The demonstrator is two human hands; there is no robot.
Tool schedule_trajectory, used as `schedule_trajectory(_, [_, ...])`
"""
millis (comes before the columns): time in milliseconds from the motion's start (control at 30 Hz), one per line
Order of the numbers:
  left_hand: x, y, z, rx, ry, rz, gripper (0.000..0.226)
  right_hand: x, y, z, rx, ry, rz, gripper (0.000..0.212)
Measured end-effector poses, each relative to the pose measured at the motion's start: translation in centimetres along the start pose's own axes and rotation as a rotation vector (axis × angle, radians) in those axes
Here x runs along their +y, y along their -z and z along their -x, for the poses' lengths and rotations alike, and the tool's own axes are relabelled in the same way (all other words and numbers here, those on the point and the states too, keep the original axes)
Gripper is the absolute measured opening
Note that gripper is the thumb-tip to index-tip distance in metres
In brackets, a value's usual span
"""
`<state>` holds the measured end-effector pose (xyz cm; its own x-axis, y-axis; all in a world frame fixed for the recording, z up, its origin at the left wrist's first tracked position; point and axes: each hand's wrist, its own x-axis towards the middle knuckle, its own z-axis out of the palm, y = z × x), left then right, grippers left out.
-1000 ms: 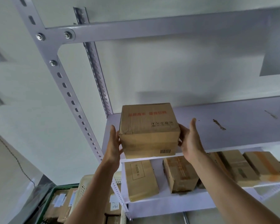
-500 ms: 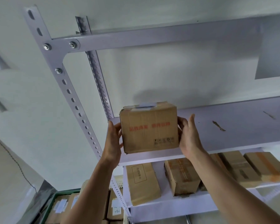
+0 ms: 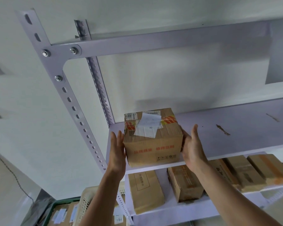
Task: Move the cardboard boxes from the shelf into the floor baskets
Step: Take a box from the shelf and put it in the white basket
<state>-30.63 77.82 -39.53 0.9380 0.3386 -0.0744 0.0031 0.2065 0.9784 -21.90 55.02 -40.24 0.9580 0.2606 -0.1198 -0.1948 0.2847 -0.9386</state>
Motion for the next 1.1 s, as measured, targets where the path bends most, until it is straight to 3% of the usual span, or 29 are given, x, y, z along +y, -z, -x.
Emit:
schedule_trajectory(367, [-1.9,1.8,3.2,-0.150,-0.140,-0.030,0.077,1.1,-0.2,5.8,0.084,0.099,-0.223,0.084])
schedule_trajectory(467, [-1.9,2.1,5.4,-0.162,-0.141,-0.022,0.085,2.2,-0.4,8.1,0.117,0.120,-0.254,0.079])
schedule_trajectory(600, [-1.8,2.6,8.6,-0.141,-0.142,-0.005,0.098,2.9,-0.6,11.2,0.142,0.125,-0.250,0.077])
schedule_trajectory(800, [-3.2,3.8,13.8,-0.095,-0.075,-0.028,0.081,3.9,-0.8,16.2,0.127,0.119,-0.233,0.073])
schedule_trajectory(1100, [-6.2,7.8,23.6,0.005,-0.040,-0.013,0.085,8.0,-1.6,23.9,-0.027,0.080,-0.209,0.066])
